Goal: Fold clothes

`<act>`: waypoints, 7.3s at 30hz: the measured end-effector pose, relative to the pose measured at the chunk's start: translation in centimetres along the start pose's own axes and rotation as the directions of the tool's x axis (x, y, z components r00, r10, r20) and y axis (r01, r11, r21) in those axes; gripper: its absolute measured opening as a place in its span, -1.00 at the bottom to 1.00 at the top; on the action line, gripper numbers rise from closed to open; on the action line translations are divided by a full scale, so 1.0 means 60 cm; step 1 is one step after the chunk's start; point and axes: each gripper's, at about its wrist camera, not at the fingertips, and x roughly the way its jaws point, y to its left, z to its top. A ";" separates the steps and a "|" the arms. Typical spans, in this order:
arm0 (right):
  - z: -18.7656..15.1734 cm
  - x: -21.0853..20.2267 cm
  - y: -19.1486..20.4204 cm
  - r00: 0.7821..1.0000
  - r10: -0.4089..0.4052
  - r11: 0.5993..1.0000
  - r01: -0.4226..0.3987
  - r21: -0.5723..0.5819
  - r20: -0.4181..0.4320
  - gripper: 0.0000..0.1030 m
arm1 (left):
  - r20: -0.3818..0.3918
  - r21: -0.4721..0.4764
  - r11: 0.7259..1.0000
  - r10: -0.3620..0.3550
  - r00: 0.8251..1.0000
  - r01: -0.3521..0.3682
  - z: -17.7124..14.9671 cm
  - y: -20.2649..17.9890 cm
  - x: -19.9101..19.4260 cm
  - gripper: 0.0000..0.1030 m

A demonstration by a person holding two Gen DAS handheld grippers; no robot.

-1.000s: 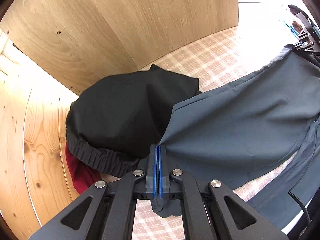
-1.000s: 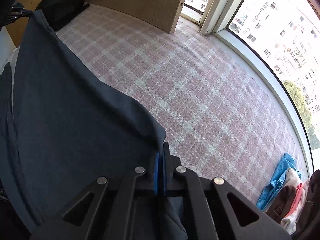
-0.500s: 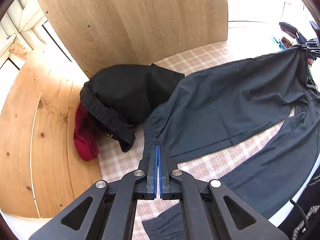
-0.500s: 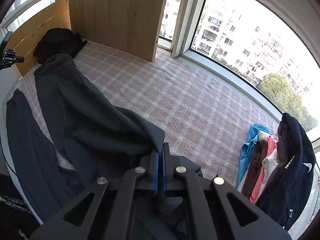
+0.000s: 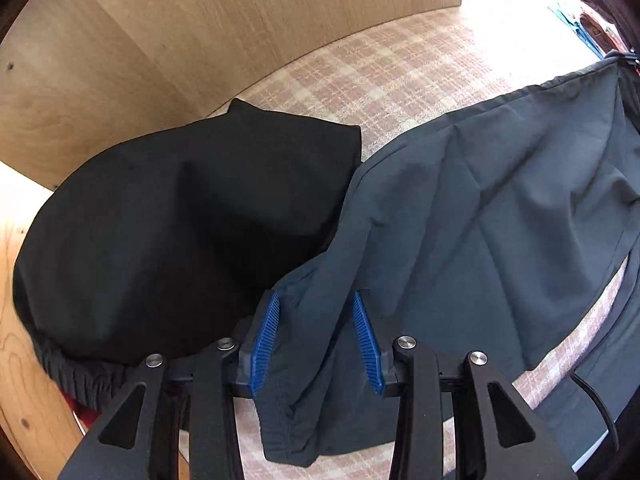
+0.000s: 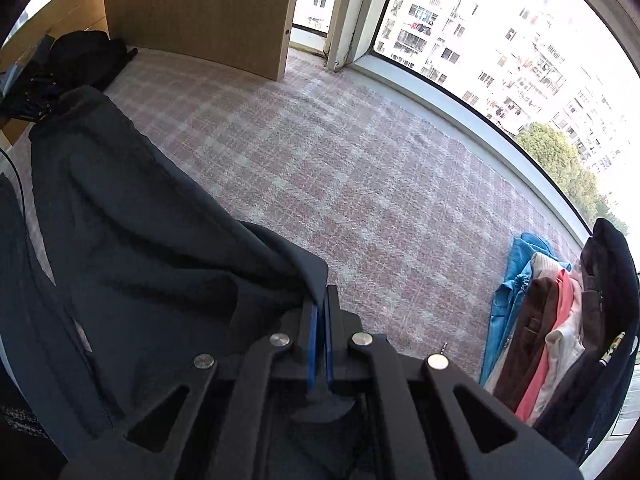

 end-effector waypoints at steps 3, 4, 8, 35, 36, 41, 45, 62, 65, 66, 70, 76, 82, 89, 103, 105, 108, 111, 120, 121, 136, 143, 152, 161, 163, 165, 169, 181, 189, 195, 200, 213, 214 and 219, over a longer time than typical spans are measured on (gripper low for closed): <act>0.005 0.013 0.002 1.000 -0.016 1.000 0.015 -0.009 -0.012 -0.95 | -0.025 0.020 0.998 -0.065 0.998 0.066 0.013 -0.006 0.031 -0.81; 0.005 0.011 0.004 1.000 -0.018 1.000 0.018 -0.012 -0.007 -0.95 | -0.008 0.019 0.996 -0.087 0.996 0.087 0.013 -0.007 0.026 -0.97; 0.001 -0.039 0.011 0.999 -0.002 1.000 0.002 0.001 0.053 -0.95 | 0.037 -0.032 0.998 -0.045 0.998 0.047 -0.009 0.006 -0.021 -0.99; -0.337 -0.112 0.192 0.939 0.339 0.904 -0.310 0.293 -0.051 -0.22 | 0.140 -0.512 0.846 -0.087 0.986 0.147 -0.526 -0.142 -0.163 -0.05; -0.342 -0.108 0.188 0.942 0.332 0.899 -0.304 0.314 -0.038 -0.22 | 0.132 -0.527 0.839 -0.080 0.988 0.138 -0.521 -0.134 -0.153 -0.04; -0.368 -0.107 0.159 0.961 0.272 0.856 -0.262 0.445 0.042 -0.22 | 0.095 -0.556 0.820 -0.100 0.990 0.136 -0.516 -0.128 -0.104 -0.54; -0.384 -0.117 0.138 0.978 0.186 0.834 -0.209 0.510 0.095 -0.22 | 0.125 -0.538 0.833 -0.070 0.990 0.127 -0.526 -0.133 -0.137 -0.60; -0.322 -0.048 0.152 0.960 0.197 0.773 -0.278 0.570 0.201 -0.91 | 0.187 -0.492 0.867 0.017 0.982 0.079 -0.498 -0.067 -0.240 -0.61; -0.318 -0.111 0.152 0.939 0.167 0.776 -0.313 0.548 0.299 -0.91 | 0.202 -0.480 0.874 0.027 0.979 0.075 -0.499 -0.064 -0.259 -0.61; -0.318 -0.134 0.149 0.932 0.162 0.771 -0.325 0.548 0.324 -0.91 | 0.210 -0.477 0.876 0.031 0.977 0.075 -0.500 -0.062 -0.267 -0.61; -0.325 -0.228 0.130 0.914 0.103 0.783 -0.318 0.535 0.392 -0.91 | 0.253 -0.471 0.878 0.041 0.967 0.086 -0.500 -0.046 -0.302 -0.61; -0.390 -0.286 0.148 0.933 0.073 0.780 -0.273 0.563 0.352 -0.91 | 0.275 -0.432 0.898 0.048 0.960 0.079 -0.500 -0.041 -0.334 -0.61; -0.526 -0.159 0.207 0.972 0.226 0.726 -0.206 0.656 0.055 -0.91 | 0.130 -0.422 0.901 -0.049 0.990 0.100 -0.553 -0.078 -0.212 -0.60; -0.515 -0.148 0.225 0.963 0.252 0.780 -0.145 0.609 -0.093 -0.81 | 0.061 -0.465 0.872 -0.139 0.988 0.152 -0.603 -0.096 -0.144 -0.48; -0.380 -0.226 0.232 0.988 0.149 0.886 -0.117 0.449 -0.036 -0.57 | 0.032 -0.338 0.939 -0.046 0.998 0.054 -0.515 -0.056 -0.122 -0.15; -0.361 -0.221 0.233 0.989 0.147 0.888 -0.126 0.442 -0.014 -0.57 | 0.011 -0.337 0.940 -0.054 0.998 0.055 -0.510 -0.059 -0.098 -0.19; -0.324 -0.209 0.254 0.989 0.149 0.909 -0.139 0.394 0.006 -0.57 | 0.065 -0.337 0.940 -0.034 0.997 0.054 -0.506 -0.063 -0.123 -0.58; -0.292 -0.194 0.275 0.986 0.163 0.925 -0.161 0.343 0.023 -0.57 | 0.099 -0.323 0.946 -0.005 0.995 0.037 -0.502 -0.066 -0.158 -0.90; -0.229 -0.125 0.283 0.980 0.201 0.934 -0.193 0.302 0.005 -0.48 | 0.019 -0.343 0.939 -0.030 0.999 0.035 -0.487 -0.029 -0.113 -0.68; -0.228 -0.125 0.282 0.980 0.201 0.935 -0.193 0.299 0.004 -0.48 | 0.009 -0.349 0.937 -0.021 1.000 0.023 -0.492 -0.028 -0.106 -0.62; -0.235 -0.114 0.265 0.984 0.180 0.919 -0.167 0.358 -0.001 -0.35 | 0.040 -0.332 0.943 0.004 0.999 0.009 -0.449 -0.057 -0.089 -0.46; -0.231 -0.115 0.266 0.980 0.196 0.904 -0.190 0.382 0.025 -0.34 | -0.023 -0.345 0.917 0.204 0.979 -0.200 -0.477 -0.014 -0.150 -0.82; -0.296 -0.146 0.204 0.995 0.086 0.856 -0.098 0.508 0.048 -0.34 | -0.039 -0.294 0.922 0.250 0.968 -0.250 -0.495 -0.030 -0.173 -0.04; -0.426 -0.173 0.020 0.997 -0.065 0.754 0.076 0.652 -0.041 -0.24 | 0.101 -0.240 0.945 0.250 0.963 -0.220 -0.434 -0.127 -0.253 -0.05; -0.436 -0.169 0.004 0.995 -0.074 0.770 0.095 0.630 -0.059 -0.24 | 0.163 -0.225 0.959 0.209 0.964 -0.170 -0.398 -0.172 -0.282 -0.05; -0.446 -0.158 -0.010 0.991 -0.098 0.785 0.133 0.605 -0.091 -0.24 | 0.231 -0.172 0.982 0.117 0.966 -0.078 -0.350 -0.235 -0.301 -0.03; -0.495 -0.144 -0.042 0.989 -0.098 0.780 0.148 0.608 -0.115 -0.24 | 0.313 -0.001 0.993 -0.110 0.943 0.116 -0.230 -0.413 -0.316 0.00; -0.622 -0.155 -0.093 0.985 0.117 0.733 -0.174 0.657 0.130 0.11 | 0.247 0.360 0.876 -0.423 0.872 0.323 0.091 -0.934 -0.283 0.21; -0.631 -0.122 -0.131 0.945 0.191 0.671 -0.322 0.667 0.264 0.04 | 0.179 0.269 0.911 -0.366 0.913 0.313 0.182 -0.986 -0.213 -0.51; -0.635 -0.160 -0.194 0.911 0.219 0.598 -0.409 0.689 0.351 -0.74 | 0.185 0.282 0.866 -0.472 0.862 0.413 0.179 -0.995 -0.261 -0.72; -0.666 -0.197 -0.212 0.915 0.180 0.549 -0.398 0.735 0.361 -0.66 | 0.237 0.403 0.796 -0.568 0.788 0.452 0.159 -1.061 -0.352 -0.72; -0.667 -0.228 -0.235 0.900 0.231 0.589 -0.431 0.684 0.369 -0.10 | 0.125 0.450 0.778 -0.541 0.832 0.438 0.049 -1.061 -0.345 -0.10; -0.646 -0.214 -0.227 0.898 0.256 0.601 -0.439 0.668 0.359 -0.10 | 0.162 0.419 0.808 -0.515 0.841 0.414 0.039 -1.027 -0.355 -0.07; -0.577 -0.153 -0.191 0.947 0.251 0.715 -0.320 0.622 0.200 -0.09 | 0.237 0.191 0.932 -0.348 0.907 0.308 -0.018 -0.852 -0.345 -0.05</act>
